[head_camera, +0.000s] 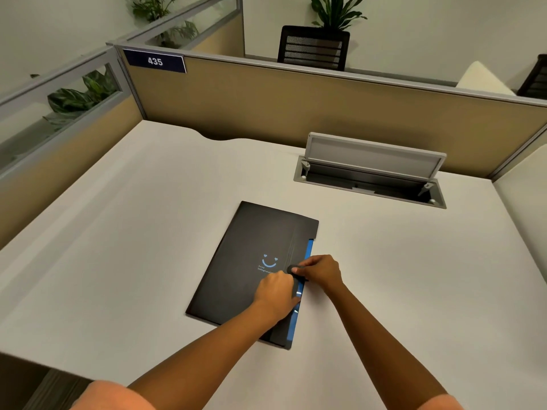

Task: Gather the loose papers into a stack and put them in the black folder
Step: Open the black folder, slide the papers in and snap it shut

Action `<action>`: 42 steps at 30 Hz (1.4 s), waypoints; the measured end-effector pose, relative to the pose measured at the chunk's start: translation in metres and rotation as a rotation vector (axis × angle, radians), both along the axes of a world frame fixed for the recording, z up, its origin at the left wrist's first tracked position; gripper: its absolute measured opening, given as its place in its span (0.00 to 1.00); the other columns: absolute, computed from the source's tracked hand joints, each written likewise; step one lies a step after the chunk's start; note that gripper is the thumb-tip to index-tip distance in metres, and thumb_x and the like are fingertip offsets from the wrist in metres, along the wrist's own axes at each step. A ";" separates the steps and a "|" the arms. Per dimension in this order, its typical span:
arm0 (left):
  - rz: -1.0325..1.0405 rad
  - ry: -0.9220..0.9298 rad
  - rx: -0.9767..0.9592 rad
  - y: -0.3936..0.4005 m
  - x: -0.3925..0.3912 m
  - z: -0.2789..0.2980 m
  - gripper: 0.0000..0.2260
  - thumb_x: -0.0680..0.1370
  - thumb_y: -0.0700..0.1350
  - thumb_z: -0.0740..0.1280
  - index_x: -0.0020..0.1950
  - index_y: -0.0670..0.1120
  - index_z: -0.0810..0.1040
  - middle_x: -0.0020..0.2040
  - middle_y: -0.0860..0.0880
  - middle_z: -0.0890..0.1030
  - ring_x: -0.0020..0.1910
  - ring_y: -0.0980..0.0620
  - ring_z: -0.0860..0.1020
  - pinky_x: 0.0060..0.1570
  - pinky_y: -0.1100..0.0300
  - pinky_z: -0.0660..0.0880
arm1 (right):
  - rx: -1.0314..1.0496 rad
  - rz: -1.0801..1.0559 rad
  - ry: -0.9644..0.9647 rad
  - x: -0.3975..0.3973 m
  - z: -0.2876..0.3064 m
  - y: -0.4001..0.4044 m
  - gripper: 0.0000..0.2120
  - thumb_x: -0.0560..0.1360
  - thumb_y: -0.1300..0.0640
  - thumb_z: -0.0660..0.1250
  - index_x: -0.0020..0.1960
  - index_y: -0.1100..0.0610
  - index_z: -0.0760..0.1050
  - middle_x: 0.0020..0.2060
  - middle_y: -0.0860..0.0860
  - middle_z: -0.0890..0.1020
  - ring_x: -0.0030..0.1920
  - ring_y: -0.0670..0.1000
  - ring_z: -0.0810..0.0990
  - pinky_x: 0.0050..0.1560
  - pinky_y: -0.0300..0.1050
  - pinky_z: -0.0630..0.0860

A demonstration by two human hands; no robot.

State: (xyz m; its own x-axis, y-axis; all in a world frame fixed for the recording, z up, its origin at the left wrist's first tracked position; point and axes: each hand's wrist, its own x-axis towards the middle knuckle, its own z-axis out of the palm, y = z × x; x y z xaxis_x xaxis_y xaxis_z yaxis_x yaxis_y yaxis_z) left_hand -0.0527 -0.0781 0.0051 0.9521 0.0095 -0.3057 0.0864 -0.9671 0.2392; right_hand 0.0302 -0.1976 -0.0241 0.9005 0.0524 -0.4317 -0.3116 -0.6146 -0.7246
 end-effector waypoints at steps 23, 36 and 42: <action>-0.042 0.060 -0.067 0.015 0.013 0.010 0.20 0.75 0.52 0.71 0.30 0.49 0.63 0.29 0.51 0.66 0.35 0.48 0.76 0.35 0.59 0.72 | -0.466 0.083 0.280 0.030 0.016 0.017 0.26 0.65 0.40 0.78 0.50 0.58 0.74 0.44 0.53 0.79 0.42 0.50 0.78 0.43 0.41 0.75; -0.037 0.074 -0.093 0.020 0.022 0.005 0.19 0.75 0.51 0.71 0.30 0.49 0.66 0.27 0.51 0.69 0.26 0.56 0.68 0.32 0.61 0.70 | -0.533 0.107 0.221 0.028 0.017 0.023 0.26 0.66 0.43 0.78 0.53 0.57 0.73 0.48 0.53 0.81 0.48 0.52 0.82 0.48 0.42 0.78; -0.037 0.079 -0.078 0.019 0.021 0.011 0.18 0.74 0.49 0.72 0.30 0.49 0.67 0.28 0.51 0.70 0.27 0.55 0.69 0.31 0.61 0.71 | -0.557 0.087 0.096 0.015 0.021 0.027 0.24 0.68 0.43 0.77 0.53 0.57 0.74 0.40 0.51 0.74 0.40 0.49 0.75 0.38 0.40 0.69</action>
State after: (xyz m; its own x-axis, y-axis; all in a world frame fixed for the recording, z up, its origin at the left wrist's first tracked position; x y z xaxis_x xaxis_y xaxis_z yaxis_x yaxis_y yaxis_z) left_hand -0.0318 -0.0587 0.0159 0.9241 -0.0524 -0.3785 0.0724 -0.9487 0.3079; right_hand 0.0453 -0.1704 -0.0032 0.8583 -0.1346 -0.4952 -0.2917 -0.9219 -0.2549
